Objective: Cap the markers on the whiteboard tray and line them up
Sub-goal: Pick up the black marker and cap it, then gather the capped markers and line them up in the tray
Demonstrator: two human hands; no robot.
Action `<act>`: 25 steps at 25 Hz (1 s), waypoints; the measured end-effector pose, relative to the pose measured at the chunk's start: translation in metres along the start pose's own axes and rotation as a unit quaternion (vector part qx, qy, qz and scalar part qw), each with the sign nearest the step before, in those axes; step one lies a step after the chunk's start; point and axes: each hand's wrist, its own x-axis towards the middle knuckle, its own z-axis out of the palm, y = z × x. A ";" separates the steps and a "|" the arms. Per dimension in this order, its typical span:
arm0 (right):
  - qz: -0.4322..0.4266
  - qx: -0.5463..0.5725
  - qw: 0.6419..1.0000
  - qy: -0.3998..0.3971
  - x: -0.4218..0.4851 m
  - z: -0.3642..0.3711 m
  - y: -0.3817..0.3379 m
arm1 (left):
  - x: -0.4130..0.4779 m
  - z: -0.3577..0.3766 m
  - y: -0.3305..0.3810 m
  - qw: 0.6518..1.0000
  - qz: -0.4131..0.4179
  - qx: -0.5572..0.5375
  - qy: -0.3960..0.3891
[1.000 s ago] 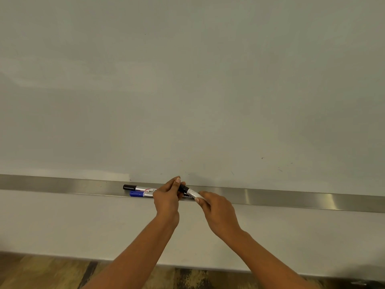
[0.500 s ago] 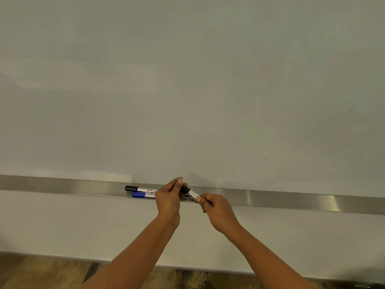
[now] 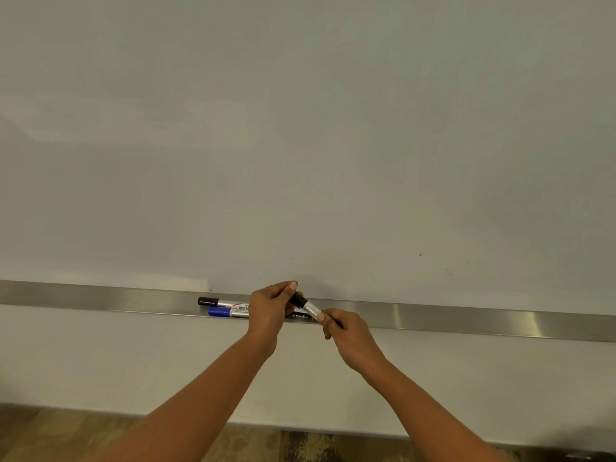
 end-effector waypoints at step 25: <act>-0.067 -0.274 0.954 0.106 0.017 -0.020 0.036 | 0.034 -0.011 -0.026 0.658 0.372 0.640 -0.141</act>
